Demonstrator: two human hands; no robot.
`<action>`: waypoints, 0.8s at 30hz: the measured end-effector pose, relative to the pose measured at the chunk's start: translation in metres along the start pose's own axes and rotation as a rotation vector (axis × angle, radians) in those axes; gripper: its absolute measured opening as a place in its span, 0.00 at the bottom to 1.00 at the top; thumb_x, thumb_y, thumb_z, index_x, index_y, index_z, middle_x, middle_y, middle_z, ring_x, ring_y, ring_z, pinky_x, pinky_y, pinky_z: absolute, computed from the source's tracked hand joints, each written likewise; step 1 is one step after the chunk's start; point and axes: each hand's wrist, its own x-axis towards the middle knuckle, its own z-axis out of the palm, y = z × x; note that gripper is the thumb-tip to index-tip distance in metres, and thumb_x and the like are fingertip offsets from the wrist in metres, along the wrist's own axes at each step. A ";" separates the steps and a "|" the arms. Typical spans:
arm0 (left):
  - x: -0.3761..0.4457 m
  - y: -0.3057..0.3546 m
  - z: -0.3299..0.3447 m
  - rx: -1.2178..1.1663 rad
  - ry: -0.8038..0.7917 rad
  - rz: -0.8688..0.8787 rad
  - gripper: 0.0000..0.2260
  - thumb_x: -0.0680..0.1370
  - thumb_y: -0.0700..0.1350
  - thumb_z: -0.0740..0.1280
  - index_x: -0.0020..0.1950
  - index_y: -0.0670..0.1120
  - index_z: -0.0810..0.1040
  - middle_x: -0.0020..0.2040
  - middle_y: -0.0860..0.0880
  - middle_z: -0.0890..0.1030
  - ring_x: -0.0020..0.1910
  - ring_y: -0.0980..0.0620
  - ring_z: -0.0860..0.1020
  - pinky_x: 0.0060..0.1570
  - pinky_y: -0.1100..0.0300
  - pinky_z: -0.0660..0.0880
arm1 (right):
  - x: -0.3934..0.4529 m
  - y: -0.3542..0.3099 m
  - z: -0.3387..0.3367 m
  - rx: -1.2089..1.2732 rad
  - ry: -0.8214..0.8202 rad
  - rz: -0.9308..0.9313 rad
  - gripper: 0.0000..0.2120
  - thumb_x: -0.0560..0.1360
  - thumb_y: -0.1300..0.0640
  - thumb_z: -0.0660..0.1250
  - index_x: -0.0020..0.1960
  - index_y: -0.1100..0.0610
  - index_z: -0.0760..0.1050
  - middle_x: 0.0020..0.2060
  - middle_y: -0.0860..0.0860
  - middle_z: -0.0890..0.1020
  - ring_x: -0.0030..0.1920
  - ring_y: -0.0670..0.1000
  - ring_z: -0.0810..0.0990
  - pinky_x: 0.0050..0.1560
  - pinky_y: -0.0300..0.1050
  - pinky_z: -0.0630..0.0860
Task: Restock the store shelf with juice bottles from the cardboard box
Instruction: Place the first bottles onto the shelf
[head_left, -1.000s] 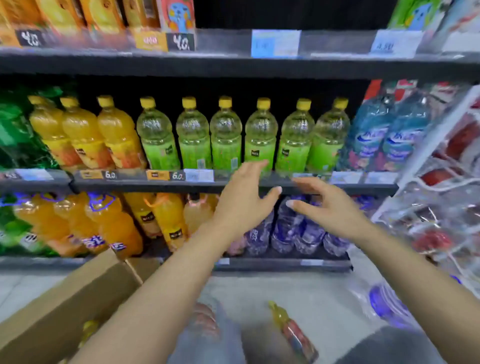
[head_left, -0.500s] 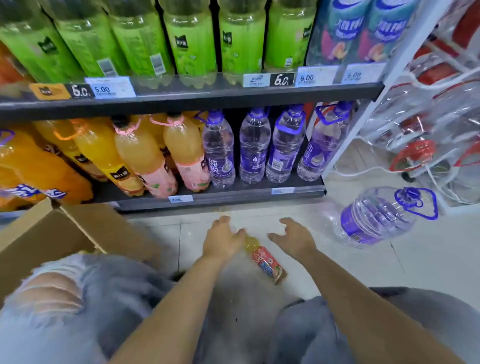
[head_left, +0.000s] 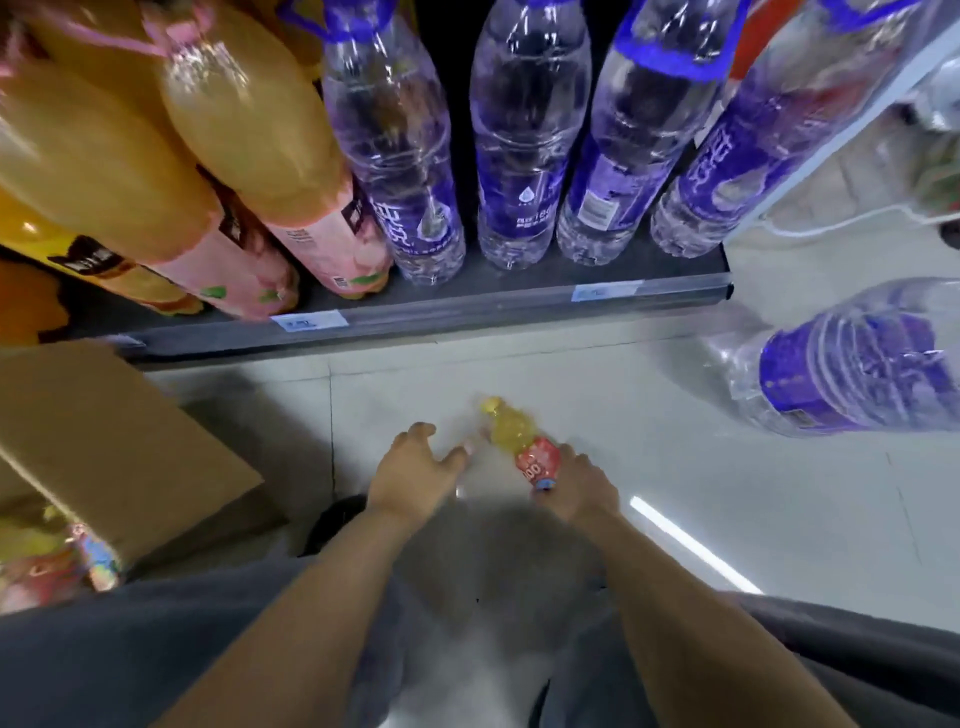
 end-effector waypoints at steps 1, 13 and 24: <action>0.003 -0.003 -0.002 -0.008 0.011 -0.002 0.29 0.75 0.57 0.66 0.72 0.44 0.66 0.68 0.43 0.71 0.64 0.44 0.72 0.63 0.54 0.69 | 0.004 0.001 0.003 0.000 0.005 -0.006 0.32 0.70 0.46 0.69 0.70 0.51 0.61 0.58 0.56 0.74 0.60 0.59 0.75 0.58 0.51 0.73; -0.051 0.029 -0.026 -0.134 -0.002 0.074 0.30 0.75 0.57 0.66 0.73 0.46 0.63 0.70 0.46 0.69 0.63 0.47 0.74 0.59 0.58 0.70 | -0.063 -0.015 -0.050 0.203 0.140 -0.212 0.27 0.65 0.46 0.74 0.60 0.53 0.70 0.52 0.52 0.81 0.52 0.56 0.80 0.44 0.42 0.69; -0.232 0.119 -0.158 -0.482 0.215 0.612 0.26 0.69 0.63 0.71 0.60 0.49 0.76 0.54 0.51 0.81 0.52 0.55 0.79 0.57 0.54 0.75 | -0.294 -0.066 -0.196 0.456 0.564 -0.734 0.31 0.58 0.38 0.74 0.56 0.40 0.64 0.46 0.43 0.83 0.46 0.46 0.83 0.50 0.50 0.79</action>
